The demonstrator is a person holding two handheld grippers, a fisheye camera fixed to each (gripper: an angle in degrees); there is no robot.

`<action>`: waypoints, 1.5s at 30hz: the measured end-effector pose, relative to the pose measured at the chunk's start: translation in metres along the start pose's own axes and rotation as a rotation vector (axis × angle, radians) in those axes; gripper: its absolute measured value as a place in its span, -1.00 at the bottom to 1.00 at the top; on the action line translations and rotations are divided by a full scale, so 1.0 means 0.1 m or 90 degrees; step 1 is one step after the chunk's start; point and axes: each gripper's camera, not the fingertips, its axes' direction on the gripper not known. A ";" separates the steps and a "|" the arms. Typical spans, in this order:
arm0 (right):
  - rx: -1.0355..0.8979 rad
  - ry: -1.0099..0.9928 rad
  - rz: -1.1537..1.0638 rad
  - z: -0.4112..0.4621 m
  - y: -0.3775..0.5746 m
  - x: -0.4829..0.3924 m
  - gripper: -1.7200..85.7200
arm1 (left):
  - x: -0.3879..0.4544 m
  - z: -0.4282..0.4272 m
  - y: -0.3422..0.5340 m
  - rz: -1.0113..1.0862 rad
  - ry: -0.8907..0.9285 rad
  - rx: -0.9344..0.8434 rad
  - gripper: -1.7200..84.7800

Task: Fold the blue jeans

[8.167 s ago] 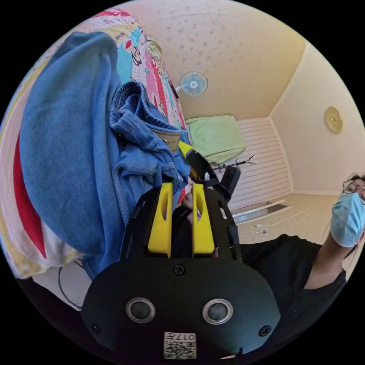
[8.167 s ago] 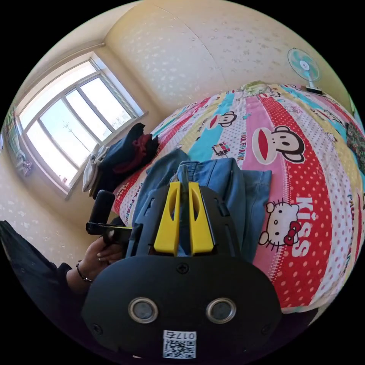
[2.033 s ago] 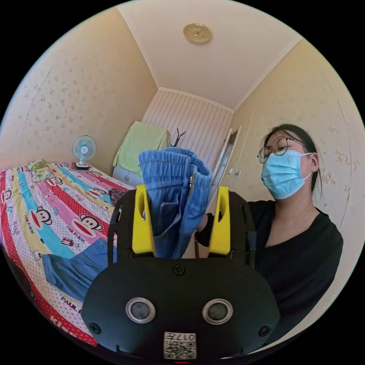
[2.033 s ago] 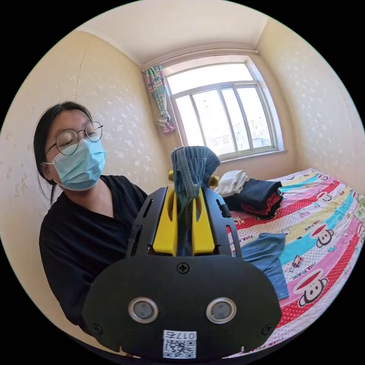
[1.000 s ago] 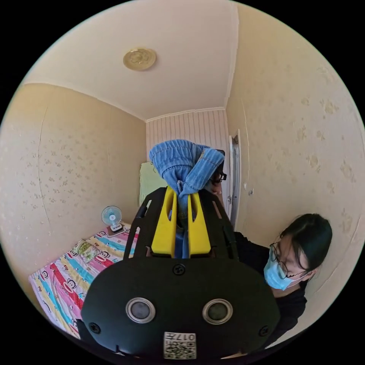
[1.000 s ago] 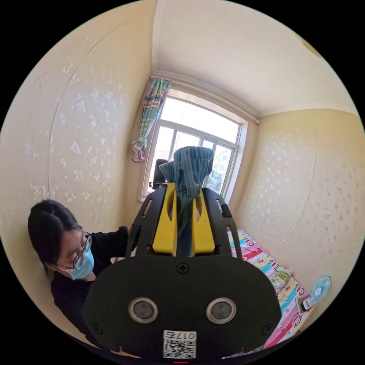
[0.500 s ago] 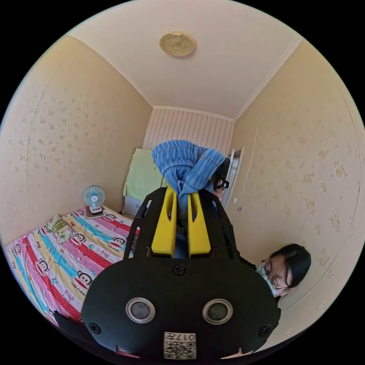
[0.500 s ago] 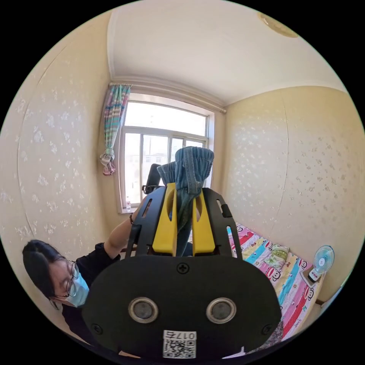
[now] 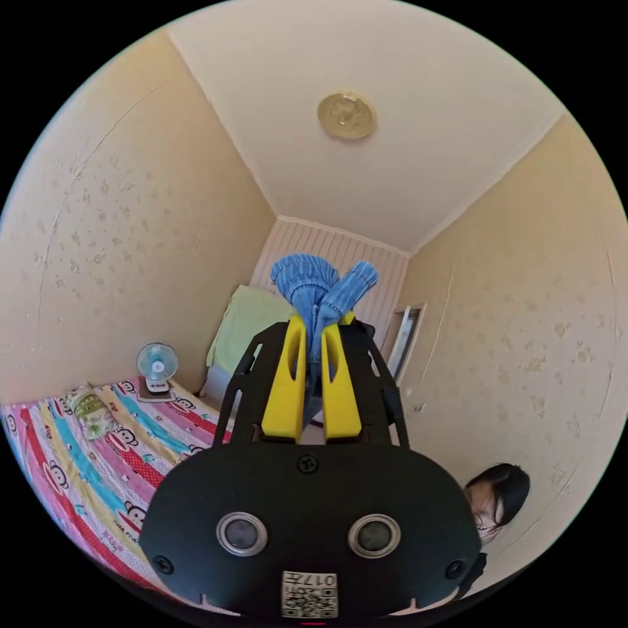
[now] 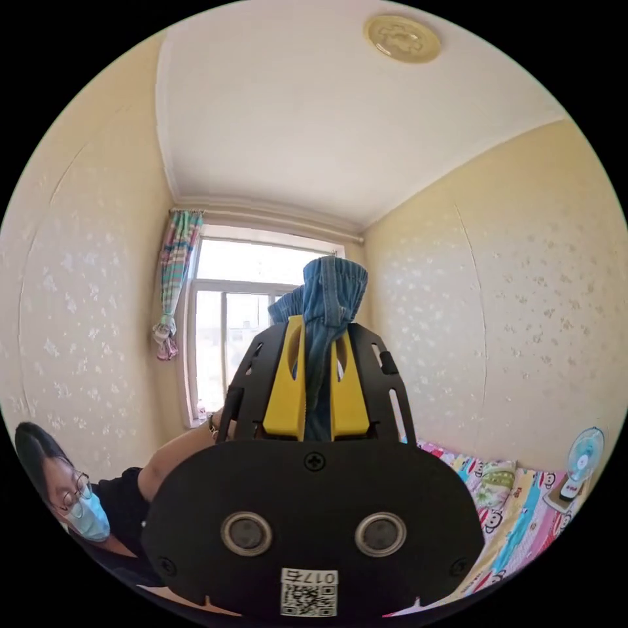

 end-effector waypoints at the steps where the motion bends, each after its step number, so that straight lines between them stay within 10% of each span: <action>1: 0.002 -0.015 -0.025 -0.10 -0.01 -0.06 -0.92 | 0.03 0.00 -0.01 0.012 0.000 -0.011 -0.87; 21: -0.132 -0.246 0.103 -2.52 3.12 -2.63 -0.90 | 0.70 -0.02 3.82 0.043 0.247 -0.164 -0.89; 34: -0.173 -0.244 0.018 -3.64 4.47 -4.09 -0.87 | 0.45 -0.38 5.02 0.024 0.172 -0.142 -0.89; 45: -0.303 -0.166 0.237 -3.07 5.55 -2.16 -0.82 | -2.64 -0.45 5.07 -0.221 -0.067 -0.163 -0.85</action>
